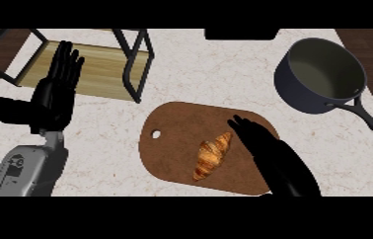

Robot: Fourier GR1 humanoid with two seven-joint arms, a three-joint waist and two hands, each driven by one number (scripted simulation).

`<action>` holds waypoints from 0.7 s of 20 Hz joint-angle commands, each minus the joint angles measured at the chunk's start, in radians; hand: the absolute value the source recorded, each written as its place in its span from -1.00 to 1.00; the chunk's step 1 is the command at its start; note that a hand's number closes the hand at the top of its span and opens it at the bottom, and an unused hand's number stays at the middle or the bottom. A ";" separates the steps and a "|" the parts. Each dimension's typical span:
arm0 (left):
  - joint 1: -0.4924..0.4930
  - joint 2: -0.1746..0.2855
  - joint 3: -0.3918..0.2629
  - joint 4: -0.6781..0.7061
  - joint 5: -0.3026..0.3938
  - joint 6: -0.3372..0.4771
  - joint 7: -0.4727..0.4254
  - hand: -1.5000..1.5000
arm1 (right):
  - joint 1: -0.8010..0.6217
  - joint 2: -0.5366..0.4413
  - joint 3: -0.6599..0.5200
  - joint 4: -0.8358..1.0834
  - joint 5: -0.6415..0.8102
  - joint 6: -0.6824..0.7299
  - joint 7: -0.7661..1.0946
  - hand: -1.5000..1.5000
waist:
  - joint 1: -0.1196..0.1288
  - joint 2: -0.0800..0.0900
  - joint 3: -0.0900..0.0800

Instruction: Pick the croissant from the cutting board and place it in the pot

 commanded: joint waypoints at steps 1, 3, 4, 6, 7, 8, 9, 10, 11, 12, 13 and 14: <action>-0.043 -0.011 0.007 -0.006 -0.014 -0.009 0.053 0.00 | -0.019 0.122 0.057 0.101 0.106 -0.009 -0.002 -1.00 | -0.002 0.000 0.000; -0.049 -0.017 0.045 0.087 -0.017 -0.035 -0.032 0.00 | 0.060 0.122 0.099 0.102 0.165 -0.063 -0.066 -1.00 | -0.007 0.000 0.000; -0.001 0.006 0.072 0.059 0.017 -0.084 -0.022 0.00 | -0.002 0.147 0.048 0.155 0.134 -0.020 -0.084 -1.00 | -0.001 0.000 0.000; -0.028 -0.015 0.066 0.088 -0.029 -0.070 -0.030 0.00 | 0.017 0.137 -0.010 0.141 0.132 -0.009 -0.140 -1.00 | -0.004 0.000 0.000; 0.011 0.004 0.074 -0.034 0.005 -0.075 0.053 0.00 | 0.011 0.120 -0.030 0.125 0.137 0.005 -0.150 -1.00 | -0.001 -0.001 0.000; -0.018 -0.046 0.046 0.029 -0.045 -0.045 -0.006 0.00 | 0.031 0.167 0.013 0.152 0.184 -0.031 -0.157 -1.00 | -0.004 0.000 0.000; 0.019 -0.036 0.064 -0.017 -0.039 -0.058 0.009 0.00 | 0.045 0.167 -0.016 0.092 0.173 0.007 -0.132 -1.00 | -0.003 -0.001 0.000; -0.036 -0.036 0.054 0.019 -0.056 -0.055 0.041 0.00 | 0.055 0.172 0.011 0.097 0.213 0.006 -0.128 -1.00 | -0.005 -0.001 0.000; 0.044 -0.035 0.042 -0.088 -0.063 -0.042 0.060 0.00 | 0.002 0.209 -0.002 0.138 0.218 0.035 -0.085 -1.00 | 0.000 -0.001 0.000; 0.067 -0.039 0.044 -0.096 -0.057 -0.053 0.041 0.00 | -0.023 0.222 -0.031 0.226 0.225 0.006 -0.119 -1.00 | 0.002 -0.001 0.000; -0.027 0.002 0.103 -0.011 -0.025 -0.092 0.069 0.00 | 0.007 0.238 0.006 0.179 0.252 0.027 -0.070 -1.00 | -0.004 -0.001 0.000; -0.017 -0.067 0.046 -0.002 -0.076 -0.030 0.022 0.00 | -0.005 0.280 0.054 0.234 0.306 -0.001 -0.033 -1.00 | -0.003 0.000 0.000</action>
